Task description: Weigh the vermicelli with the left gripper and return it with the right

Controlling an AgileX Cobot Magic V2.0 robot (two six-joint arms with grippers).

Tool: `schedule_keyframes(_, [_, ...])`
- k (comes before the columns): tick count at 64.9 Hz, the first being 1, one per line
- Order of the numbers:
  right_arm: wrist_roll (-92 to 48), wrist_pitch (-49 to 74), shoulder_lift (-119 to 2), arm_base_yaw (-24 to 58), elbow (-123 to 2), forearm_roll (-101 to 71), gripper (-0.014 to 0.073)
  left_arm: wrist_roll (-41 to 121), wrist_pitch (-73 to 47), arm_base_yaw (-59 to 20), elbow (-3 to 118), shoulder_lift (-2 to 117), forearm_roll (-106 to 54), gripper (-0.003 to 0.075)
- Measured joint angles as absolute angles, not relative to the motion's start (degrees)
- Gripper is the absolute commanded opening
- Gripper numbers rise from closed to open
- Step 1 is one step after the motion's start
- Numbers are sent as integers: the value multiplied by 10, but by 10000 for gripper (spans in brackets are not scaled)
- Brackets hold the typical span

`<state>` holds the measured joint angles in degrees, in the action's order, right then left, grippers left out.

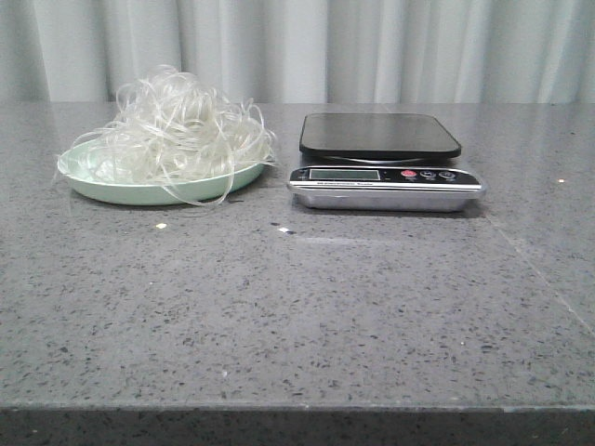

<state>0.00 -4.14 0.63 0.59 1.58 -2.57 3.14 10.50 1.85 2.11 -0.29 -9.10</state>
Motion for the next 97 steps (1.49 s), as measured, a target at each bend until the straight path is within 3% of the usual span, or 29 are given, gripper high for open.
schedule_keyframes(13, [3,-41,6,6,16,-26,167,31,10,18,174,4,-34,146])
schedule_keyframes(23, [3,-41,6,6,16,-26,167,31,-123,18,296,89,-22,146])
schedule_keyframes(49, [3,-41,6,6,16,-26,167,31,-173,18,329,231,-26,159])
schedule_keyframes(55, [3,-41,6,6,16,-26,167,31,-173,18,329,237,-27,230])
schedule_keyframes(66, [4,-41,6,6,16,-26,167,31,-181,-15,334,246,-28,511])
schedule_keyframes(71, [4,-41,6,6,16,-26,167,31,-190,-37,345,258,-28,575])
schedule_keyframes(97, [4,-41,6,6,16,-26,167,31,-238,-162,507,492,-28,582])
